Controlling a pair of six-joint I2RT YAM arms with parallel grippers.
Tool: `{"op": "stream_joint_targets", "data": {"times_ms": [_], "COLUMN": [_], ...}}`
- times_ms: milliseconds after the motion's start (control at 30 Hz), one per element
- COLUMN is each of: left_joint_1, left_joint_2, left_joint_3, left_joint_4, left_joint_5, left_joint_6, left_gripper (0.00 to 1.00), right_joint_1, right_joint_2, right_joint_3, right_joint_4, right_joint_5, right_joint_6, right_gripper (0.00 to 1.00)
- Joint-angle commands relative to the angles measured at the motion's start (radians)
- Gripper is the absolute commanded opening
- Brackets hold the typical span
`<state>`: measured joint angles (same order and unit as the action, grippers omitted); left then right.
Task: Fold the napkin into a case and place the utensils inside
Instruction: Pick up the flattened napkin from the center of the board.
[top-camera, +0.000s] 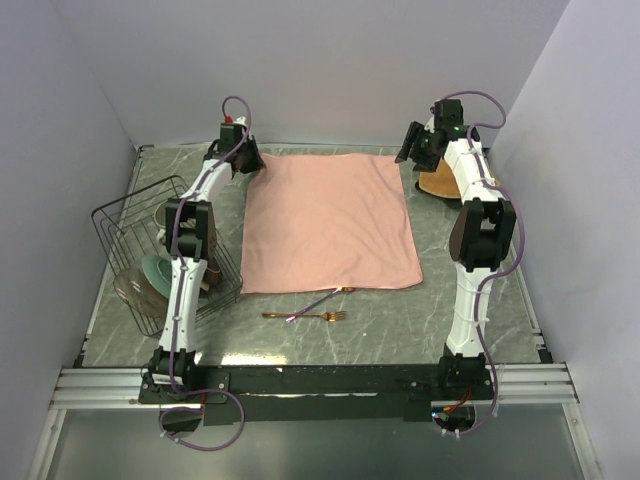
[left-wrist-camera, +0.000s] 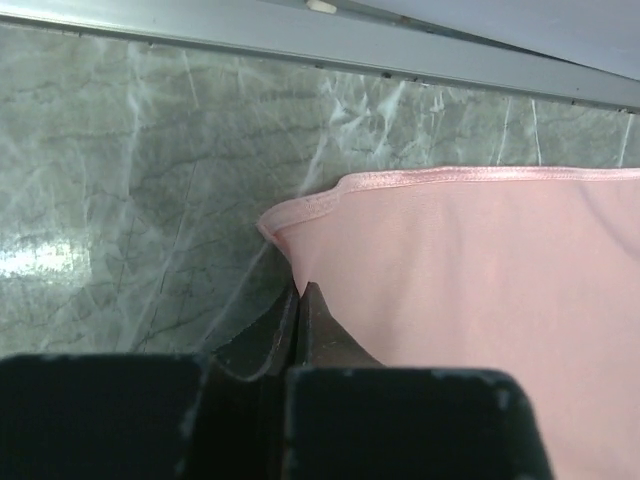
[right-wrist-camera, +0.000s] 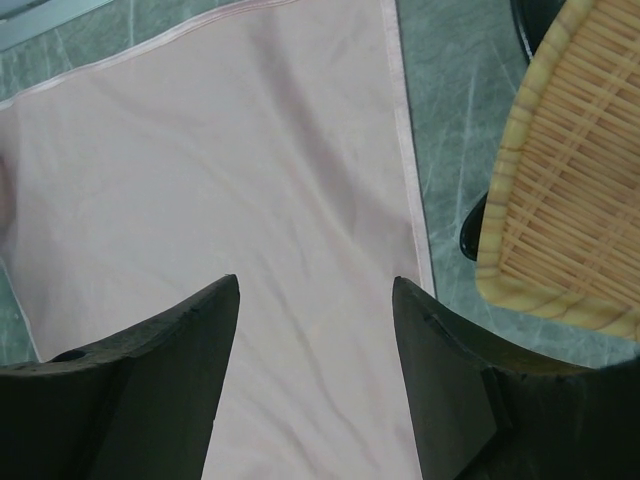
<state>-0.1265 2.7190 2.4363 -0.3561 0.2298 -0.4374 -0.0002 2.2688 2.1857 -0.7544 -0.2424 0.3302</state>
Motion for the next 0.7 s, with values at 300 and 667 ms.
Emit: {"op": "stream_joint_targets", "data": {"times_ms": [300, 667], "left_joint_1": [-0.084, -0.160], "left_joint_2": [-0.438, -0.781], "left_joint_3": [-0.368, -0.816], "left_joint_4": [-0.024, -0.400], "left_joint_5": [0.445, 0.516], "left_joint_6": [0.773, 1.480], "left_gripper": [0.01, 0.01], "right_joint_1": [-0.029, -0.034], "right_joint_2": [-0.046, -0.081], "right_joint_3": [0.048, -0.003], "right_joint_4": [-0.003, -0.054], "right_joint_5": [-0.195, -0.235], "right_joint_6": [-0.134, -0.293], "right_gripper": [0.66, 0.63]}}
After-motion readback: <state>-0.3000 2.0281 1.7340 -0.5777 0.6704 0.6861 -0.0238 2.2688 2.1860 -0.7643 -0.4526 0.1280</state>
